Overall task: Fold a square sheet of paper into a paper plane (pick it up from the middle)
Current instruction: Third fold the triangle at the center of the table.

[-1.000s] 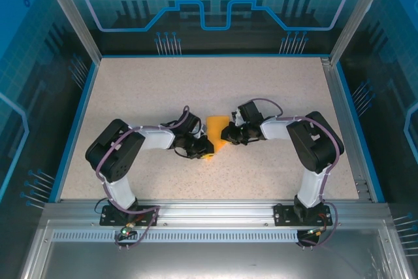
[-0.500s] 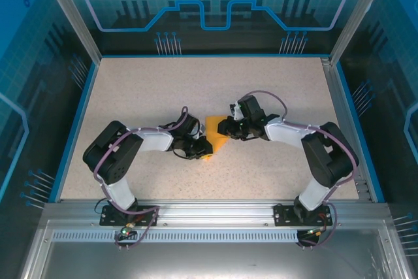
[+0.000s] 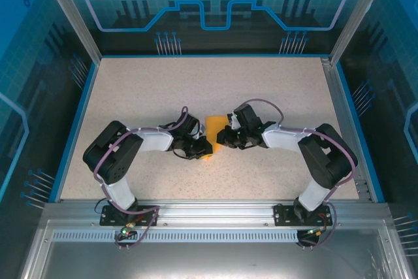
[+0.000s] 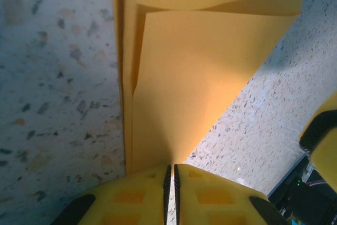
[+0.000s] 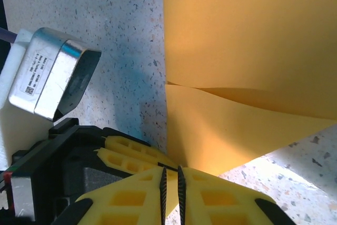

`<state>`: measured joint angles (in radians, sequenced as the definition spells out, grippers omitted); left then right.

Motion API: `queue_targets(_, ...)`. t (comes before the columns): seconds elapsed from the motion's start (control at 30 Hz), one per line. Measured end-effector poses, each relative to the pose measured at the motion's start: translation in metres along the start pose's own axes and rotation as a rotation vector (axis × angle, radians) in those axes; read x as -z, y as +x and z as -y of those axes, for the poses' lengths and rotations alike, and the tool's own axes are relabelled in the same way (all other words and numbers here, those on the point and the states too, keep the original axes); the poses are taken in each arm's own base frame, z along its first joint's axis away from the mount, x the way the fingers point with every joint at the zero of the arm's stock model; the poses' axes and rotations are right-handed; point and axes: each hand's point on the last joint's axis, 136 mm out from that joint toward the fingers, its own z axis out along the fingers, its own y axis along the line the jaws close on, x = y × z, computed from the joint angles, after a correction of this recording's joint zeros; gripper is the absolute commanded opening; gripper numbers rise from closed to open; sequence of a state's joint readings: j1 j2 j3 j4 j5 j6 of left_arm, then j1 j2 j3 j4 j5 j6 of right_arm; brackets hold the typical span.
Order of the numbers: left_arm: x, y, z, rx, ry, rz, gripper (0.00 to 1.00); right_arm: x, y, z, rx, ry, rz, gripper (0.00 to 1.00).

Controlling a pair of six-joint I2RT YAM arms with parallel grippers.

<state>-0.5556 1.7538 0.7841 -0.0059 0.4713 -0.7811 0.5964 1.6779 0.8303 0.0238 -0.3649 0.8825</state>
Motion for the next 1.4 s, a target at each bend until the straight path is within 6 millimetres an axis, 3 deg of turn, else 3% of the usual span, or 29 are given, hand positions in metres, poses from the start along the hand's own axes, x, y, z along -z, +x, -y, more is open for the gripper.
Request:
queue_targets(0.37, 0.0, 0.0, -0.001, 0.0, -0.005, 0.001, 0.15, -0.003, 0.004, 0.015, -0.046, 0.041, 0.026, 0.16)
queue_targets(0.47, 0.0, 0.0, -0.001, 0.0, -0.005, 0.001, 0.15, -0.005, 0.003, 0.011, -0.042, 0.023, 0.027, 0.16)
queue_targets(0.7, 0.0, 0.001, -0.003, 0.001, -0.011, 0.0, 0.14, -0.026, 0.007, -0.001, -0.021, -0.016, -0.012, 0.15)
queue_targets(1.03, 0.001, 0.0, -0.004, 0.003, -0.016, 0.004, 0.13, -0.042, 0.0, 0.011, -0.039, -0.036, 0.007, 0.15)
queue_targets(1.4, 0.002, -0.001, -0.004, -0.016, -0.02, 0.01, 0.11, -0.039, -0.004, 0.012, -0.039, -0.109, 0.015, 0.16)
